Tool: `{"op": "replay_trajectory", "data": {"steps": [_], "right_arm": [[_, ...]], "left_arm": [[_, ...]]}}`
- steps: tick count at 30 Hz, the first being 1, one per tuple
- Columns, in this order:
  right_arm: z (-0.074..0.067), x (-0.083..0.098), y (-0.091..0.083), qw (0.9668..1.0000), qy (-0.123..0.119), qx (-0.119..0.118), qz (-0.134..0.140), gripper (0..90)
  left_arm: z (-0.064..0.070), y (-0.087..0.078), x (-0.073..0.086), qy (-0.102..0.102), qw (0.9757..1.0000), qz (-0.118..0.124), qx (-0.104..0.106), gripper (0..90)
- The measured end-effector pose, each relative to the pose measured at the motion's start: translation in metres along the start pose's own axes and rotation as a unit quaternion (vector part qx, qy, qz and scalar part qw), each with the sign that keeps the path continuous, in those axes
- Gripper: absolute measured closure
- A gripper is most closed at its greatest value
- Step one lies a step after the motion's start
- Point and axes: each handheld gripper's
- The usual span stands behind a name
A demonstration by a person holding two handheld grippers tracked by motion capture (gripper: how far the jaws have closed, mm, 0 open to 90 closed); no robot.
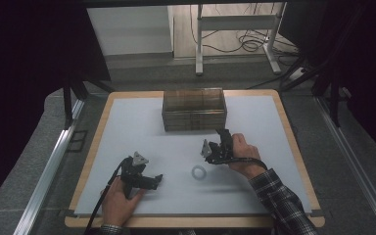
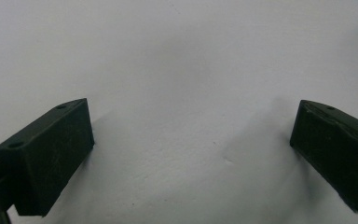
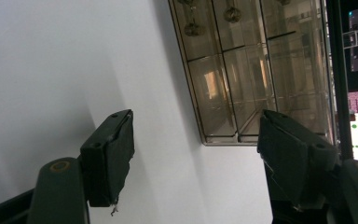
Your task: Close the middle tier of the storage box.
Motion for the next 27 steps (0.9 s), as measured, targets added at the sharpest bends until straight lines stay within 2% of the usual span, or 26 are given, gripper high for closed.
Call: {"op": "replay_trajectory", "data": {"steps": [13,27], "right_arm": [[-0.003,-0.008,0.010,0.9983,-0.042,0.041,-0.001,32.0],[-0.004,-0.020,0.018,0.9958,-0.058,0.071,-0.005,39.7]], "left_arm": [[0.000,0.000,0.000,0.000,1.0000,0.000,0.000,0.0],[0.000,0.000,0.000,0.000,1.0000,0.000,0.000,0.0]]}}
Point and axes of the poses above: each handheld gripper's, and its own axes: y roughly forward along the jaws, x roughly out of its underside, z roughly to its right, and after that the axes turned 10 degrees about y, right-handed
